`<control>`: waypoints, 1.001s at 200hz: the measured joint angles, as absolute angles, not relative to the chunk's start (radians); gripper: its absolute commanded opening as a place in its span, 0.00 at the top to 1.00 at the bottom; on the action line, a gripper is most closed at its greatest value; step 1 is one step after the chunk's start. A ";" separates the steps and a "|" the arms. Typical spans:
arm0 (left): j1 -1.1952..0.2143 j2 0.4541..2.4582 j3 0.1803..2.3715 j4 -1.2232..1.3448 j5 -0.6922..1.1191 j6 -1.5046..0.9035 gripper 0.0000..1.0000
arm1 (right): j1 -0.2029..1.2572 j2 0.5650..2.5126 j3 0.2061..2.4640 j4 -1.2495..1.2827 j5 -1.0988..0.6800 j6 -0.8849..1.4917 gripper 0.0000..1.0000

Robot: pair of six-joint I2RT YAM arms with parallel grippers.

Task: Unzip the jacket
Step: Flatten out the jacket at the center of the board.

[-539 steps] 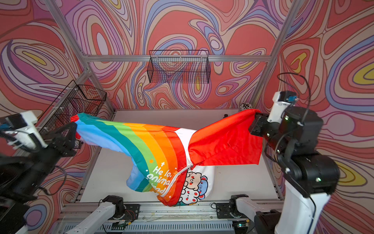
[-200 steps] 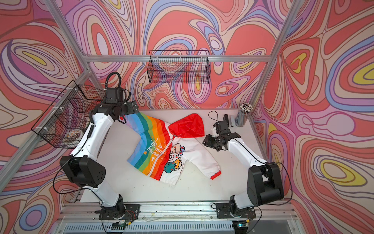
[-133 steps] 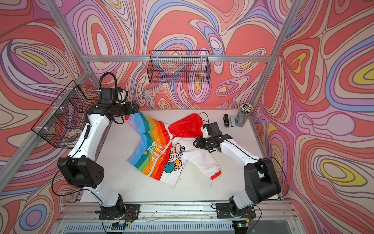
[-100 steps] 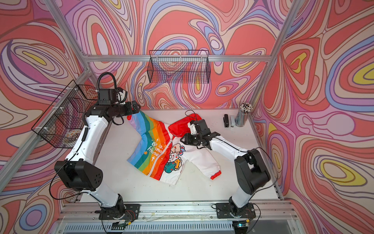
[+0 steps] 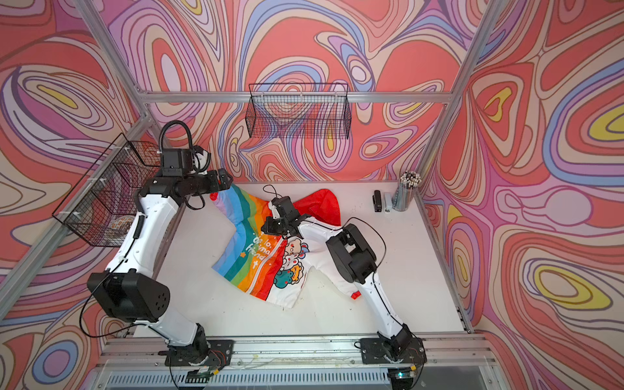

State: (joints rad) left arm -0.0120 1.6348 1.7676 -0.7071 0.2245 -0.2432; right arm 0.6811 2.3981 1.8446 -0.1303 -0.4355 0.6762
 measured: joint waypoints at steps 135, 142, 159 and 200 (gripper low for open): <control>-0.011 1.802 2.119 -0.759 -0.140 -0.178 0.05 | 0.682 2.511 1.953 -0.214 -0.364 0.773 1.00; -0.011 1.800 2.137 -0.760 -0.142 -0.175 0.05 | 0.682 2.511 1.953 -0.212 -0.368 0.773 0.99; -0.011 1.775 2.138 -0.760 -0.121 -0.178 0.07 | 0.681 2.516 1.966 -0.220 -0.385 0.763 0.96; -0.052 1.557 1.851 -0.711 -0.022 -0.221 0.12 | 0.682 2.480 1.987 -0.302 -0.383 0.652 0.78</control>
State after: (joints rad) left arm -0.0525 1.5570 1.8515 -0.7113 -0.0216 -0.2211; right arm 0.6823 2.4798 1.9869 -0.3019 -0.3828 0.6521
